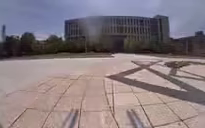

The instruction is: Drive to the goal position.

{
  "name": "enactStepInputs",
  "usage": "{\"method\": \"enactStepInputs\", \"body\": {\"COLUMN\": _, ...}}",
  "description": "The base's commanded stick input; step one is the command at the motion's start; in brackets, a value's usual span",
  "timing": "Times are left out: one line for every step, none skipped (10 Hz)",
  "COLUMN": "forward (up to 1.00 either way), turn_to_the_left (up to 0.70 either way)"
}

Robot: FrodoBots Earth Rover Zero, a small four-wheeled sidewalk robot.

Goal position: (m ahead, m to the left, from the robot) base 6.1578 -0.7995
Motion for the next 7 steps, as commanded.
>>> {"method": "enactStepInputs", "body": {"forward": 1.00, "turn_to_the_left": -0.29}}
{"method": "enactStepInputs", "body": {"forward": 1.00, "turn_to_the_left": 0.00}}
{"method": "enactStepInputs", "body": {"forward": 1.00, "turn_to_the_left": 0.00}}
{"method": "enactStepInputs", "body": {"forward": 1.00, "turn_to_the_left": 0.00}}
{"method": "enactStepInputs", "body": {"forward": 1.00, "turn_to_the_left": 0.00}}
{"method": "enactStepInputs", "body": {"forward": 1.00, "turn_to_the_left": 0.00}}
{"method": "enactStepInputs", "body": {"forward": 1.00, "turn_to_the_left": 0.00}}
